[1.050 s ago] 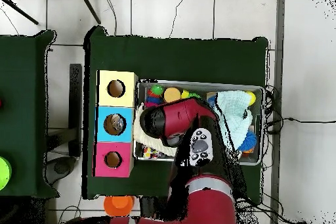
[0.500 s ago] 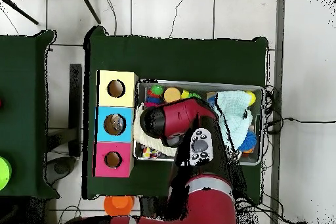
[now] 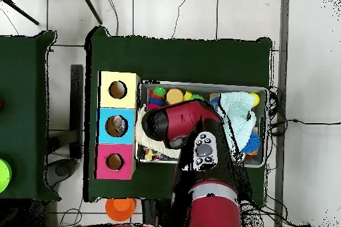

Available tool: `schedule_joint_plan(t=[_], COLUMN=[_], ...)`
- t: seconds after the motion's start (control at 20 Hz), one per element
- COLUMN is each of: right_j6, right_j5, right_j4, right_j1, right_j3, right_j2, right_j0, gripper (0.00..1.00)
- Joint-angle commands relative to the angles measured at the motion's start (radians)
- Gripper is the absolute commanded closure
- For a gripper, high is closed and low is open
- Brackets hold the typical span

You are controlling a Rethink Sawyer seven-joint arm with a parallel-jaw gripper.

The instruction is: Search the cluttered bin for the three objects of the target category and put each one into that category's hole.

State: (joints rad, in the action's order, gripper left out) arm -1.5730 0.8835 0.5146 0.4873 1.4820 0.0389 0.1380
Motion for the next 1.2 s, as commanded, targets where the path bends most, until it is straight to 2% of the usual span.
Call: schedule_joint_plan(t=[0.05,0.3,0.65,1.2], right_j6=[0.084,0.107,0.104,0.015], right_j5=[-0.101,-0.075,-0.065,-0.148], right_j4=[0.003,-0.013,-0.012,-0.073], right_j1=[0.121,0.212,0.275,0.356], right_j3=[0.182,0.239,0.279,0.307], right_j2=[-0.117,-0.137,-0.169,-0.241], right_j0=[0.039,0.056,0.075,0.101], gripper=[1.0,1.0,1.0,1.0])
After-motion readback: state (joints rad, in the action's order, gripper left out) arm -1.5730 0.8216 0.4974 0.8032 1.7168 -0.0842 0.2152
